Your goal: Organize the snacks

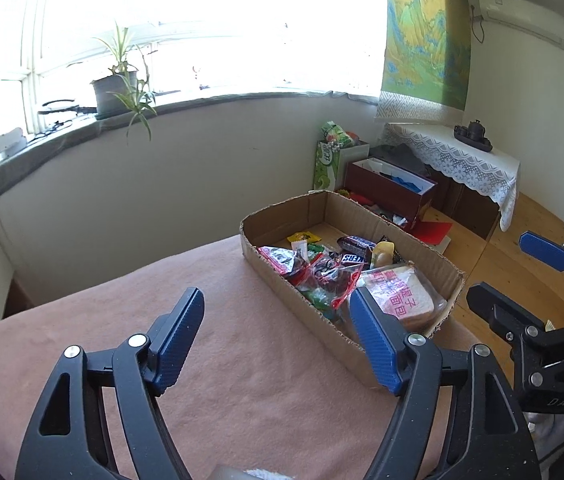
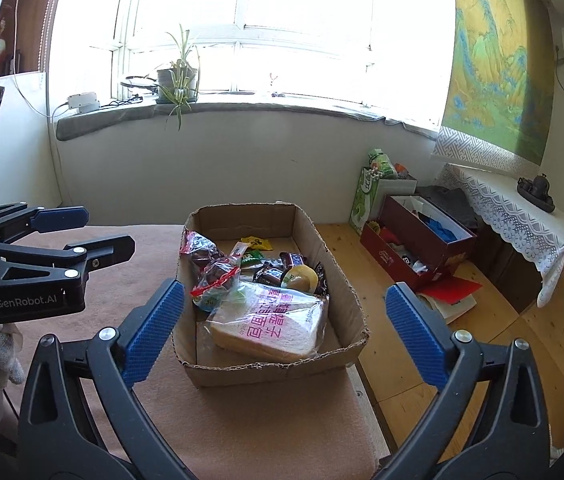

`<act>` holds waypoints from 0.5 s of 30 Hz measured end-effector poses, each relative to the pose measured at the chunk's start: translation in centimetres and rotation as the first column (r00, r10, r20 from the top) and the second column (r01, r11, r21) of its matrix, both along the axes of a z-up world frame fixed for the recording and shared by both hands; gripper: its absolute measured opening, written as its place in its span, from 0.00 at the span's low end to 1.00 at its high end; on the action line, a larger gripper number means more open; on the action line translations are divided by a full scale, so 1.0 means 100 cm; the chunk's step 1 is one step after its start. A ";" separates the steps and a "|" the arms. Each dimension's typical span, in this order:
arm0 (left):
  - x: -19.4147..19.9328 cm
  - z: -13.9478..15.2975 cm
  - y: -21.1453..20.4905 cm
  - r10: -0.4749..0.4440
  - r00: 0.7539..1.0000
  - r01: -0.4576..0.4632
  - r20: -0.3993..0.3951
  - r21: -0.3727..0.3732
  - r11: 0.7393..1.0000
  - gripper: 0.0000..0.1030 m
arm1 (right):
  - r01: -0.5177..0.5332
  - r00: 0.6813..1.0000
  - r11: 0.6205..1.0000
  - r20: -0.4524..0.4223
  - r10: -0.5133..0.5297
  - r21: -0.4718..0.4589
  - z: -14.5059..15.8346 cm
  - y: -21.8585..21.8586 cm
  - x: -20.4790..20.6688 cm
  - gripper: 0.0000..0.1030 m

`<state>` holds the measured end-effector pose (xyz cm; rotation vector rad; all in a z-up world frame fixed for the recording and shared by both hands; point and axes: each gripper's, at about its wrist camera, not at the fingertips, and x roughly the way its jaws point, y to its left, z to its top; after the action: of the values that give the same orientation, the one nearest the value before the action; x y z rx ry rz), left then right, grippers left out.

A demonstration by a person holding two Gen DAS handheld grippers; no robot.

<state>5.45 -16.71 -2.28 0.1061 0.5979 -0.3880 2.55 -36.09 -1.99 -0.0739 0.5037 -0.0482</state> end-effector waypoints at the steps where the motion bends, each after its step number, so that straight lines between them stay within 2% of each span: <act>1: -0.005 0.000 0.003 0.004 1.000 -0.004 0.003 0.002 1.000 0.74 | 0.003 1.000 1.000 0.000 -0.003 0.006 0.000 0.001 -0.003 1.00; 4: -0.016 -0.002 0.013 0.004 1.000 -0.004 -0.002 -0.007 1.000 0.79 | 0.015 1.000 1.000 -0.002 -0.015 0.010 -0.001 0.004 -0.010 1.00; 9: -0.033 0.000 0.023 0.021 0.999 -0.021 0.040 0.011 1.000 0.79 | 0.026 1.000 0.999 -0.010 -0.026 0.032 -0.003 0.007 -0.016 1.00; 15: -0.041 -0.001 0.036 0.007 0.999 -0.007 0.039 -0.004 1.000 0.79 | 0.044 0.999 0.999 -0.022 -0.043 0.023 -0.005 0.014 -0.020 1.00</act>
<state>1.35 -13.13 -2.38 0.1080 0.5592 -0.3796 0.57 -34.71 -2.46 -0.0405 0.5272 -0.0843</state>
